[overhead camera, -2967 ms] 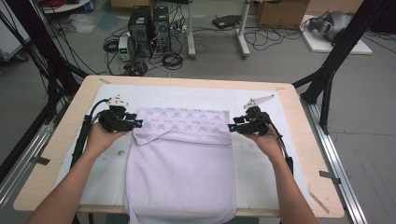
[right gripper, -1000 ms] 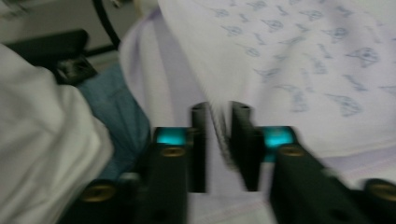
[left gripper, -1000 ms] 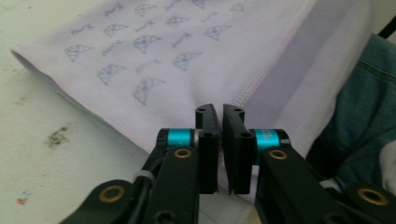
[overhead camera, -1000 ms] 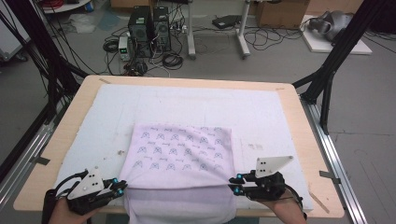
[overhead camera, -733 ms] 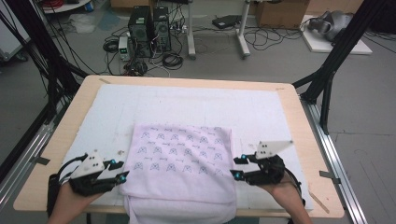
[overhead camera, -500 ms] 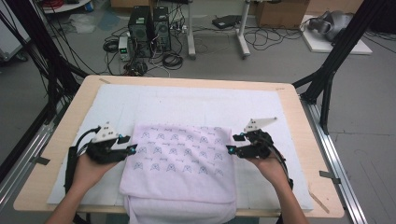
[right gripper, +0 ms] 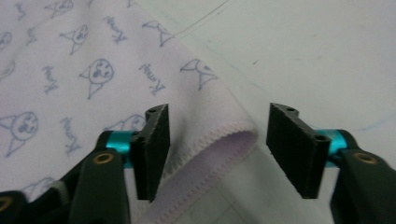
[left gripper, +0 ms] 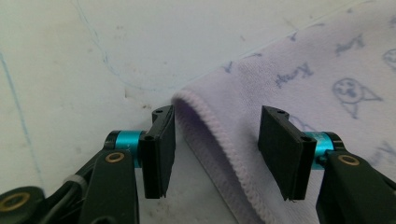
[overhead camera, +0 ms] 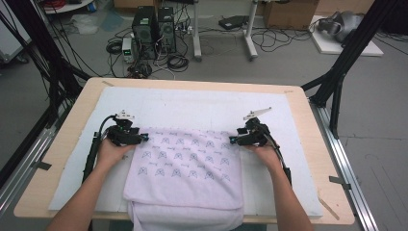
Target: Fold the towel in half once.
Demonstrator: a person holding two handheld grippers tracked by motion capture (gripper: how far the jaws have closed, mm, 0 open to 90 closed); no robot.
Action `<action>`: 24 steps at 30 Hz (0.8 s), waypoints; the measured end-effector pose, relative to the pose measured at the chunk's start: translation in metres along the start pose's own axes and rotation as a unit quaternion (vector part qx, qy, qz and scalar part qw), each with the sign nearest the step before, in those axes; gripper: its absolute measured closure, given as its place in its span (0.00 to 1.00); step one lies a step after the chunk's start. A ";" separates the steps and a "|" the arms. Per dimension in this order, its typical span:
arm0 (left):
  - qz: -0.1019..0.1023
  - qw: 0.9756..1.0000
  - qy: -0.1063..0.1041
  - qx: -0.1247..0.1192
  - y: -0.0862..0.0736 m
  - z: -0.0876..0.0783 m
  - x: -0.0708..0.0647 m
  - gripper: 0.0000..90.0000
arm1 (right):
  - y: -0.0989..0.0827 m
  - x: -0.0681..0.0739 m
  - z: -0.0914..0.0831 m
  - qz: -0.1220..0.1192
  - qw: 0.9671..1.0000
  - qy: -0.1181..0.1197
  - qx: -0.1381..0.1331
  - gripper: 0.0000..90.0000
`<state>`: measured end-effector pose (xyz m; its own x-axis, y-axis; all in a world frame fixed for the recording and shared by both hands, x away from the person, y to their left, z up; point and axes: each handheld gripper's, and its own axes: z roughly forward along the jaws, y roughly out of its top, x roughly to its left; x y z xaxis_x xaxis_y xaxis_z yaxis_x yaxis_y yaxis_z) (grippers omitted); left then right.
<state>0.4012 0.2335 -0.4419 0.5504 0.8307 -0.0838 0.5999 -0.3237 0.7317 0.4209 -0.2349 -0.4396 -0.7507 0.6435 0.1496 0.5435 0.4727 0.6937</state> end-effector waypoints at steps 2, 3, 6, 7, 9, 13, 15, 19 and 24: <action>0.004 1.000 -0.002 -0.005 0.000 0.001 0.000 0.67 | 0.001 0.003 0.004 -0.021 1.000 -0.015 0.006 0.70; 0.007 1.000 -0.019 -0.004 0.001 0.001 -0.001 0.83 | 0.002 0.003 0.004 -0.022 1.000 0.010 0.006 0.89; 0.040 0.999 0.008 0.000 0.010 0.002 -0.010 0.93 | 0.009 0.005 0.005 -0.024 1.000 0.010 0.018 0.95; 0.043 0.999 0.013 -0.009 0.015 0.000 -0.011 0.93 | 0.013 0.005 0.004 -0.028 0.999 -0.001 0.017 0.95; 0.038 0.999 0.019 -0.031 0.029 -0.007 -0.009 0.94 | 0.024 0.006 -0.004 -0.036 0.999 -0.016 0.005 0.96; 0.046 0.996 0.047 -0.063 0.072 -0.026 -0.004 0.94 | 0.062 0.004 -0.037 -0.059 0.995 -0.063 -0.040 0.96; 0.047 0.994 0.054 -0.088 0.098 -0.040 -0.001 0.94 | 0.083 0.001 -0.054 -0.063 0.993 -0.081 -0.053 0.96; 0.056 0.990 0.060 -0.116 0.137 -0.058 0.005 0.93 | 0.118 -0.006 -0.084 -0.079 0.988 -0.108 -0.079 0.95; 0.037 0.994 0.074 -0.073 0.132 -0.049 0.018 0.68 | 0.125 -0.021 -0.083 -0.039 0.990 -0.107 -0.082 0.62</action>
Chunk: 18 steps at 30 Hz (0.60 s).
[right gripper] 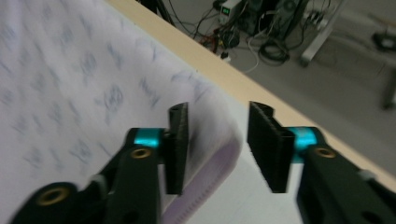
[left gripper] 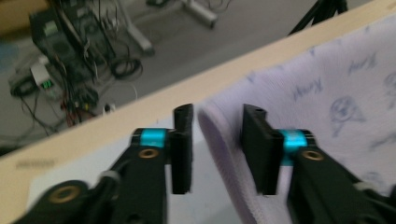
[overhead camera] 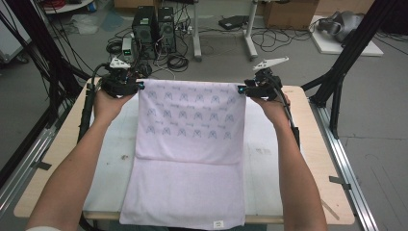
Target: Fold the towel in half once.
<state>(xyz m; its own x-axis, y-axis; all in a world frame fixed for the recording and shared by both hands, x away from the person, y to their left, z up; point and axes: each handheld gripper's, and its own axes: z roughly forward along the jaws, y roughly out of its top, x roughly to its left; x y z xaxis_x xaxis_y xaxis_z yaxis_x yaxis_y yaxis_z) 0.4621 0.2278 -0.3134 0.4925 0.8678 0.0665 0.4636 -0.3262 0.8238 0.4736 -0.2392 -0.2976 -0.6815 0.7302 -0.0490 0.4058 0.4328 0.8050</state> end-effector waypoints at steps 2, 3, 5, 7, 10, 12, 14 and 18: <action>0.004 1.000 -0.002 0.000 -0.015 -0.001 0.001 0.67 | -0.012 0.001 0.005 0.001 1.000 0.010 0.013 0.60; -0.002 1.000 -0.007 0.000 -0.023 -0.002 0.002 0.67 | -0.019 0.003 0.007 -0.005 1.000 0.009 0.018 0.59; -0.005 1.000 -0.017 0.003 -0.038 -0.004 0.003 0.66 | -0.033 0.008 0.010 0.002 0.999 0.023 0.029 0.57; -0.004 0.999 -0.032 0.004 -0.050 -0.007 0.001 0.65 | -0.046 0.014 0.011 0.001 0.999 0.032 0.039 0.55; -0.001 0.998 -0.055 0.004 -0.068 -0.011 -0.006 0.61 | -0.060 0.025 0.011 -0.004 0.997 0.050 0.061 0.52; 0.006 0.998 -0.069 0.007 -0.078 -0.014 -0.013 0.59 | -0.069 0.034 0.006 -0.005 0.997 0.065 0.051 0.52; 0.010 0.996 -0.084 0.001 -0.085 -0.018 -0.021 0.58 | -0.077 0.042 0.001 -0.002 0.996 0.077 0.043 0.52; 0.030 0.994 -0.108 0.000 -0.106 -0.029 -0.043 0.59 | -0.098 0.061 -0.007 -0.015 0.995 0.086 0.041 0.58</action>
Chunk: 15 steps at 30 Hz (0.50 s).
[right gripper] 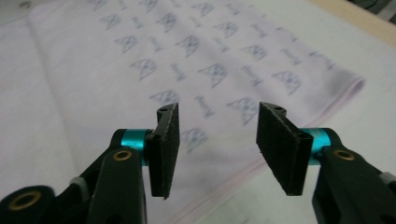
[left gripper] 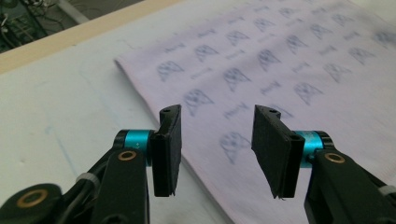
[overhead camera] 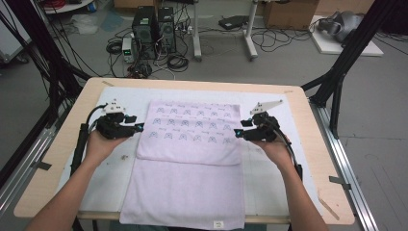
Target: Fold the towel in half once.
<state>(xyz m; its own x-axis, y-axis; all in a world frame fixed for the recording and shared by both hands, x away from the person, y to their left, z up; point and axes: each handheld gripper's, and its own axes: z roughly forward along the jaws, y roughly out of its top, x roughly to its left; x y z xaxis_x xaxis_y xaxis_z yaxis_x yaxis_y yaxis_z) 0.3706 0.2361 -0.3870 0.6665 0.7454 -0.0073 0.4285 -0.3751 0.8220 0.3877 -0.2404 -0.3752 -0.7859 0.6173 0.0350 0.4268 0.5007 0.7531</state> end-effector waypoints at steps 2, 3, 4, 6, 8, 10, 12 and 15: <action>0.012 1.000 -0.009 0.008 -0.010 -0.002 -0.011 0.61 | -0.011 0.009 0.000 -0.005 1.000 0.011 -0.002 0.59; 0.016 1.000 -0.014 0.010 -0.015 -0.003 -0.015 0.61 | -0.016 0.014 0.000 -0.007 1.000 0.016 0.000 0.61; 0.019 0.999 -0.021 0.014 -0.018 -0.004 -0.020 0.61 | -0.021 0.018 0.000 -0.008 1.000 0.023 0.000 0.62; 0.030 0.999 -0.023 0.010 -0.025 -0.008 -0.029 0.62 | -0.030 0.026 0.001 -0.015 1.000 0.026 0.006 0.62; 0.036 0.999 -0.030 0.015 -0.031 -0.008 -0.034 0.62 | -0.038 0.032 0.004 -0.010 0.999 0.039 0.016 0.62; 0.034 0.999 -0.034 0.021 -0.038 -0.006 -0.036 0.63 | -0.046 0.038 0.007 -0.022 0.999 0.034 0.018 0.62; 0.024 0.998 -0.043 0.031 -0.043 -0.003 -0.035 0.63 | -0.051 0.041 0.011 -0.015 0.999 0.044 0.025 0.63; 0.023 0.998 -0.044 0.037 -0.049 0.002 -0.035 0.63 | -0.057 0.045 0.017 -0.020 0.998 0.045 0.035 0.65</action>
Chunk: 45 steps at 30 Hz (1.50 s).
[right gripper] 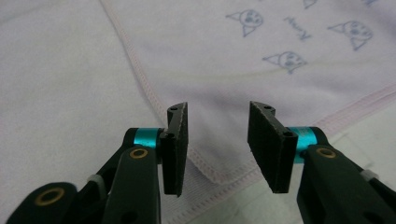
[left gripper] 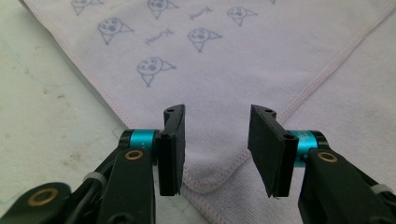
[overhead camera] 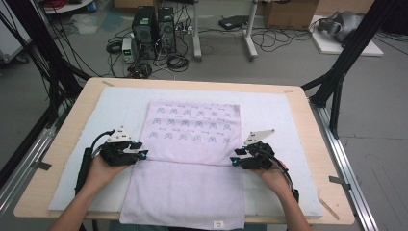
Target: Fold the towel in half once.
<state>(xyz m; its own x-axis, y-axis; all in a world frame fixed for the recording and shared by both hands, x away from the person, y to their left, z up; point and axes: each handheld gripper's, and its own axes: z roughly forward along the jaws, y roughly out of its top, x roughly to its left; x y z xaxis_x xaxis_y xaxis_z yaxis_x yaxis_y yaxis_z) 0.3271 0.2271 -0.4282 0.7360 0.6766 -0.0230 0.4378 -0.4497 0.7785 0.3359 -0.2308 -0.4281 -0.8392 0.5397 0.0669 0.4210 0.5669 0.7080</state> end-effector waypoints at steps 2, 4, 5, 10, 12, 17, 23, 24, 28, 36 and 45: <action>-0.001 1.000 -0.006 0.009 -0.003 0.004 -0.001 0.64 | -0.002 0.001 0.004 0.003 1.000 0.001 0.005 0.68; 0.006 1.000 -0.003 0.019 -0.006 0.009 -0.003 0.69 | -0.004 0.000 0.008 0.003 1.000 0.003 0.010 0.72; 0.007 1.000 -0.001 0.026 -0.007 0.010 -0.003 0.73 | -0.005 -0.001 0.010 0.002 1.000 0.003 0.012 0.73; 0.015 1.000 0.008 0.026 -0.005 0.012 -0.009 0.87 | -0.004 -0.001 0.011 -0.008 1.000 0.009 0.013 0.93; 0.017 0.999 0.010 0.027 -0.004 0.012 -0.011 0.93 | -0.003 0.000 0.011 -0.007 1.000 0.010 0.014 0.97; 0.003 1.000 0.006 0.013 -0.003 0.004 -0.008 0.96 | -0.002 -0.001 0.005 -0.002 1.000 0.014 0.006 0.98; -0.005 1.000 0.001 -0.004 -0.002 -0.004 -0.009 0.98 | 0.002 0.001 -0.009 -0.004 1.000 0.015 -0.014 0.98; -0.004 1.000 0.000 -0.005 -0.001 -0.006 -0.010 0.98 | 0.003 0.002 -0.011 -0.009 1.000 0.014 -0.015 0.98; -0.004 1.000 -0.004 -0.017 0.000 -0.016 -0.017 0.98 | 0.005 0.008 -0.023 -0.019 0.999 0.011 -0.029 0.98; 0.018 1.000 -0.015 -0.020 -0.007 -0.044 -0.042 0.98 | -0.001 0.033 -0.051 -0.035 0.998 0.024 -0.056 0.98; 0.041 0.998 -0.012 -0.042 -0.027 -0.092 -0.087 0.98 | -0.010 0.073 -0.085 -0.058 0.993 0.068 -0.079 0.98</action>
<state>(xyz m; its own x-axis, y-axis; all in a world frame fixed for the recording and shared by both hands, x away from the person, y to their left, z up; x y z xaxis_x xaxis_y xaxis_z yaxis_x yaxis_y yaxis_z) 0.2032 0.2343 -0.3896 0.7797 0.6255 0.0287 0.3320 -0.4519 0.8280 0.2408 -0.2498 -0.3703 -0.9222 0.3812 0.0649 0.2683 0.5101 0.8172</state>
